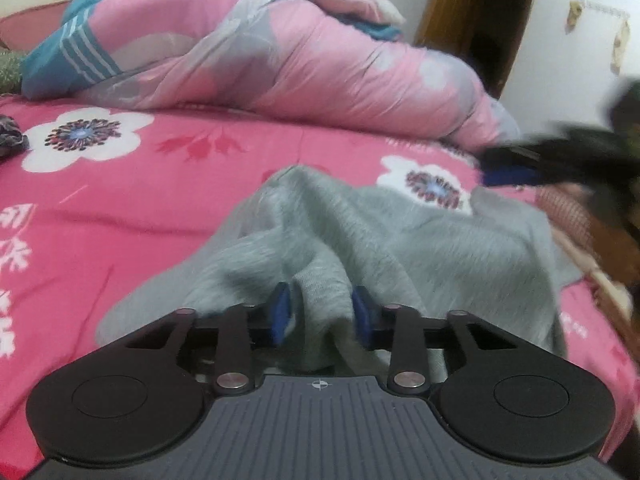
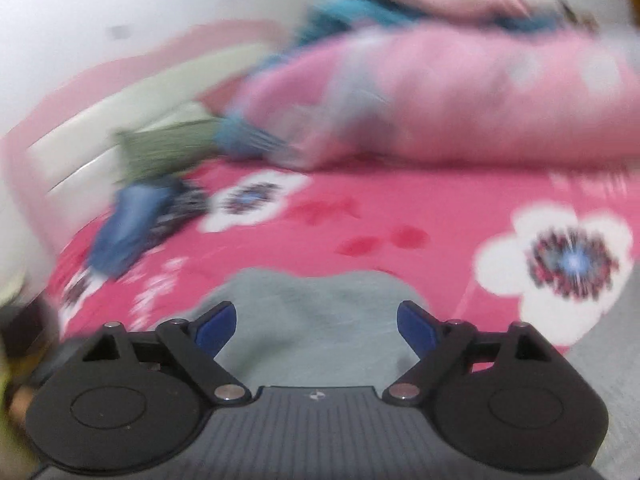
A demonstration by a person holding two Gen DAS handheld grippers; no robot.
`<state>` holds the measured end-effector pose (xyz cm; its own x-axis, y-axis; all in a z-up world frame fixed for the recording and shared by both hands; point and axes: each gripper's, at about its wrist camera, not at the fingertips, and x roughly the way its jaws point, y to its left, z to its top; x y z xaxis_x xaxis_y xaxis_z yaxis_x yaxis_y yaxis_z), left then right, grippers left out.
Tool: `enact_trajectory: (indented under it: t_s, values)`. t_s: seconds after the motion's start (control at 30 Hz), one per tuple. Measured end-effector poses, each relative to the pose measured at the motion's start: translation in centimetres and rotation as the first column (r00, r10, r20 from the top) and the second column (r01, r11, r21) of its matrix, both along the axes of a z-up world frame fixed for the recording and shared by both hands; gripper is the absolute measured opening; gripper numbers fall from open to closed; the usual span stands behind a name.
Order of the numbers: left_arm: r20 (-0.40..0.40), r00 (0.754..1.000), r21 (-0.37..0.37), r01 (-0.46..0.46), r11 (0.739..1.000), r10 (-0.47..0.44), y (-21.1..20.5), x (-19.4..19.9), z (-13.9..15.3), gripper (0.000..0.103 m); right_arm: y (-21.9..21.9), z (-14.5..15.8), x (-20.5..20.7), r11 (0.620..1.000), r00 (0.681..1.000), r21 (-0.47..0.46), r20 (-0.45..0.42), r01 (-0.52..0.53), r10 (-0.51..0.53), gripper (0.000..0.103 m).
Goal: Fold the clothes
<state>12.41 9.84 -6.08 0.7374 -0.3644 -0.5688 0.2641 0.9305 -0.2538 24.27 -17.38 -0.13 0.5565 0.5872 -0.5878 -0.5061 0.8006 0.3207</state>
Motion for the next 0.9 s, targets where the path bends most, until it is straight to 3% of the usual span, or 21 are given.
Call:
enact_trajectory:
  t_s: [0.07,0.13,0.17,0.2,0.23,0.27,0.43,0.5,0.57,0.6,0.67,0.7,0.77,0.83,0.9]
  values:
    - [-0.008,1.0,0.014,-0.003,1.0,0.003,0.1,-0.4,-0.5,0.029,0.1,-2.6,4.3,0.998,0.99,0.013,-0.13,0.056,-0.053,0.088]
    - [-0.022,1.0,0.019,-0.009,1.0,0.009,0.2,-0.5,-1.0,0.028,0.2,-4.9,6.5,0.998,0.967,0.034,-0.249,0.056,-0.045,0.063]
    - [-0.026,1.0,0.024,-0.01,1.0,0.01,0.1,-0.6,-1.2,0.027,0.2,-6.0,7.6,0.997,0.951,0.045,-0.307,0.057,-0.04,0.056]
    - [-0.03,0.999,0.027,-0.011,1.0,0.012,0.1,-0.6,-1.4,0.027,0.3,-7.0,8.5,0.997,0.933,0.056,-0.357,0.057,-0.033,0.032]
    - [-0.033,0.999,0.03,-0.012,0.999,0.013,0.1,-0.7,-1.6,0.027,0.1,-6.4,7.7,0.995,0.945,0.083,-0.327,0.047,-0.018,0.014]
    - [-0.034,0.999,0.027,-0.013,1.0,0.014,0.2,-0.7,-1.7,0.027,-0.1,-5.8,6.9,0.993,0.955,0.109,-0.296,0.036,-0.002,0.011]
    - [-0.033,0.999,0.014,-0.008,1.0,0.008,0.6,-2.0,-1.7,0.026,-1.8,-0.7,1.1,0.951,0.987,0.298,-0.109,-0.08,0.117,0.0]
    - [-0.04,0.999,0.005,-0.007,1.0,0.008,0.9,-2.6,-1.9,0.024,-1.9,2.0,-2.7,0.932,0.983,0.32,-0.011,-0.168,0.181,0.0]
    - [-0.061,0.998,-0.006,-0.012,1.0,0.011,1.2,-2.8,-2.3,0.022,-1.7,3.8,-5.0,0.947,0.983,0.262,0.058,-0.186,0.177,0.0]
    - [-0.065,0.998,-0.002,-0.018,1.0,0.017,1.1,-2.8,-2.4,0.021,-1.6,4.4,-5.8,0.96,0.985,0.226,0.081,-0.168,0.153,0.002]
    - [-0.075,0.997,0.004,-0.029,1.0,0.03,1.0,-2.7,-2.5,0.021,-1.8,4.8,-5.5,0.984,0.994,0.155,0.083,-0.086,0.074,0.024]
    - [-0.08,0.996,0.008,-0.035,0.999,0.036,1.0,-2.7,-2.6,0.021,-2.0,4.2,-4.1,0.992,0.998,0.122,0.05,-0.028,0.022,0.063]
    - [-0.082,0.996,0.024,-0.044,0.999,0.046,0.7,-2.7,-2.5,0.021,-2.5,2.1,-0.8,0.994,0.997,0.091,-0.043,0.066,-0.063,0.092]
    - [-0.077,0.996,0.046,-0.044,0.998,0.048,0.4,-2.9,-2.2,0.021,-2.9,-0.6,2.2,0.986,0.98,0.073,-0.145,0.148,-0.136,0.091]
    - [-0.073,0.996,0.062,-0.04,0.997,0.044,0.2,-3.1,-2.0,0.021,-3.5,-4.1,5.1,0.97,0.94,0.121,-0.295,0.213,-0.17,0.091]
